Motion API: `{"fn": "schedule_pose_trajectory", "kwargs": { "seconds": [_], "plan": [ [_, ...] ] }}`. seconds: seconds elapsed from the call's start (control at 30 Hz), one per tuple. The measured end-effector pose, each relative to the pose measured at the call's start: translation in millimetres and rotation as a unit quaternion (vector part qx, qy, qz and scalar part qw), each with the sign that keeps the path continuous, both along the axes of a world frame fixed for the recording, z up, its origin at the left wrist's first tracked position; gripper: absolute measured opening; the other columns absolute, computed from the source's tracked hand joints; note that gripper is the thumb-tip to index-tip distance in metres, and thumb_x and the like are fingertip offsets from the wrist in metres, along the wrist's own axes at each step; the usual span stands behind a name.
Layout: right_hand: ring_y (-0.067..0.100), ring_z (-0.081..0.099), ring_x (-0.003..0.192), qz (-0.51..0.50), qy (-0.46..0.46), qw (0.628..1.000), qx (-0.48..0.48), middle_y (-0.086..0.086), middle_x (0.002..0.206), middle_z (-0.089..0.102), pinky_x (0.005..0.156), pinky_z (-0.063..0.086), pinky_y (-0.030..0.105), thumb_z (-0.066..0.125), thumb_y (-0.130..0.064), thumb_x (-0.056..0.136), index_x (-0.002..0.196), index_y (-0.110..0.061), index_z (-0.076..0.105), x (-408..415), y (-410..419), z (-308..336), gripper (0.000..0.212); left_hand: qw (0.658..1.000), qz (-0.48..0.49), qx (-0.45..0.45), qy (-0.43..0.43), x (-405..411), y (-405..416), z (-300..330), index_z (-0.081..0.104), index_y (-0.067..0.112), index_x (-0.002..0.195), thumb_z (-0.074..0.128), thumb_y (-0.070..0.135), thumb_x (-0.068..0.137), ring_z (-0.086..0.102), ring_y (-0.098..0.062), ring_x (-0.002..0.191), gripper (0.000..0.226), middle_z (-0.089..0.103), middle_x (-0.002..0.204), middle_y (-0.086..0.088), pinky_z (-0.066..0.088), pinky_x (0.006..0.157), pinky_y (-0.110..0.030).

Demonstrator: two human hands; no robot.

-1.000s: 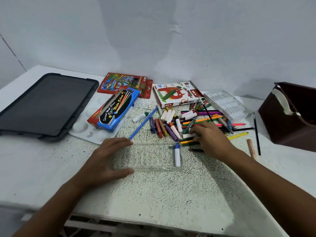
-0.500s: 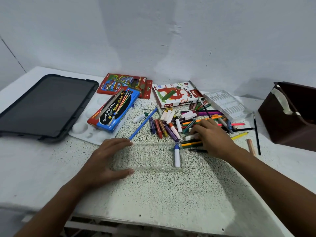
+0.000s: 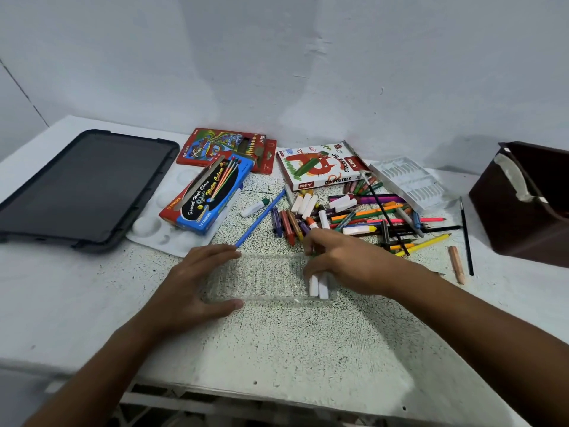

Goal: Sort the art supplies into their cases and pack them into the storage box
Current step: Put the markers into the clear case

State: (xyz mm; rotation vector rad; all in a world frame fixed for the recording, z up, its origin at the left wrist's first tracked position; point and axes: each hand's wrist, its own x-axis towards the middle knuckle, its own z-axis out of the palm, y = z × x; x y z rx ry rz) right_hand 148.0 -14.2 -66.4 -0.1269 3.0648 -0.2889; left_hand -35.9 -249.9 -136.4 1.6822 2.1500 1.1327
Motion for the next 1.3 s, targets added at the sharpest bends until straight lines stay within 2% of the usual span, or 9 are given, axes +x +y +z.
{"fn": "schedule_pose_trajectory", "kwargs": {
  "seconds": [0.27, 0.43, 0.6, 0.83, 0.97, 1.07, 1.13, 1.23, 1.3],
  "plan": [
    [0.019, 0.051, 0.099, 0.005, 0.004, 1.0, -0.008, 0.006, 0.104, 0.058, 0.073, 0.046, 0.026, 0.067, -0.008, 0.084, 0.11, -0.013, 0.07, 1, -3, -4, 0.026, 1.0, 0.004, -0.003, 0.004, 1, 0, 0, 0.06, 0.026, 0.128, 0.072, 0.063, 0.065, 0.046, -0.001, 0.126, 0.073, 0.053, 0.134, 0.014, 0.03, 0.105, -0.008],
    [0.018, 0.047, 0.104, -0.033, 0.003, 0.999, -0.012, 0.005, 0.111, 0.053, 0.079, 0.048, 0.027, 0.071, -0.009, 0.082, 0.118, -0.014, 0.065, 3, -4, -10, 0.037, 1.0, 0.006, -0.005, 0.001, 1, 0, 1, 0.058, 0.029, 0.129, 0.072, 0.063, 0.065, 0.045, 0.0, 0.127, 0.073, 0.051, 0.135, 0.018, 0.03, 0.104, -0.006],
    [0.013, 0.041, 0.11, -0.086, -0.001, 0.994, -0.068, 0.001, 0.119, 0.048, 0.084, 0.034, 0.018, 0.062, -0.016, 0.091, 0.125, -0.015, 0.06, 5, 0, -1, 0.034, 1.0, 0.007, -0.002, 0.001, 1, 0, 1, 0.059, 0.028, 0.128, 0.074, 0.061, 0.064, 0.046, 0.0, 0.126, 0.073, 0.052, 0.135, 0.017, 0.03, 0.105, -0.008],
    [0.006, 0.035, 0.105, -0.128, -0.02, 0.988, -0.087, -0.009, 0.111, 0.039, 0.093, 0.041, 0.025, 0.061, -0.025, 0.09, 0.125, -0.019, 0.057, 8, 3, 0, 0.036, 1.0, 0.005, -0.01, 0.002, -1, 1, 1, 0.058, 0.029, 0.128, 0.073, 0.064, 0.063, 0.047, 0.0, 0.126, 0.075, 0.052, 0.135, 0.018, 0.031, 0.104, -0.008],
    [0.005, 0.042, 0.101, -0.145, -0.028, 0.983, -0.108, -0.009, 0.112, 0.044, 0.09, 0.042, 0.023, 0.063, -0.03, 0.088, 0.122, -0.023, 0.058, 7, 7, 1, 0.035, 1.0, 0.008, -0.01, 0.003, -1, 1, 1, 0.058, 0.03, 0.129, 0.073, 0.065, 0.062, 0.046, 0.001, 0.126, 0.077, 0.051, 0.135, 0.018, 0.032, 0.103, -0.007],
    [0.005, 0.052, 0.092, -0.222, 0.034, 0.964, -0.143, -0.007, 0.108, 0.054, 0.078, 0.04, 0.02, 0.063, -0.026, 0.09, 0.117, -0.023, 0.061, 5, 26, 7, 0.027, 1.0, 0.009, -0.021, 0.0, -1, -1, 2, 0.055, 0.032, 0.131, 0.073, 0.068, 0.06, 0.042, 0.003, 0.128, 0.081, 0.049, 0.137, 0.02, 0.03, 0.102, -0.006],
    [0.011, 0.057, 0.094, -0.295, 0.061, 0.946, -0.116, -0.002, 0.11, 0.061, 0.075, 0.04, 0.021, 0.063, -0.017, 0.09, 0.117, -0.017, 0.063, 4, 50, 11, 0.027, 1.0, 0.003, -0.022, -0.002, -2, -1, 2, 0.054, 0.033, 0.132, 0.074, 0.067, 0.06, 0.042, 0.002, 0.13, 0.082, 0.048, 0.139, 0.019, 0.029, 0.103, -0.005],
    [0.022, 0.056, 0.11, -0.332, -0.014, 0.943, -0.01, 0.004, 0.123, 0.06, 0.086, 0.043, 0.028, 0.067, -0.016, 0.087, 0.121, -0.016, 0.062, 8, 77, 8, 0.034, 1.0, -0.006, -0.025, -0.012, -4, -3, 3, 0.05, 0.036, 0.135, 0.075, 0.062, 0.062, 0.042, 0.001, 0.131, 0.081, 0.047, 0.141, 0.02, 0.03, 0.104, -0.01],
    [0.025, 0.051, 0.115, -0.322, -0.052, 0.945, 0.016, 0.007, 0.127, 0.056, 0.092, 0.043, 0.032, 0.068, -0.017, 0.087, 0.124, -0.015, 0.059, 11, 82, 2, 0.038, 0.999, -0.01, -0.029, -0.013, -4, -3, 3, 0.048, 0.039, 0.136, 0.073, 0.059, 0.064, 0.041, 0.001, 0.132, 0.079, 0.046, 0.142, 0.021, 0.03, 0.103, -0.013]
  ]
}}
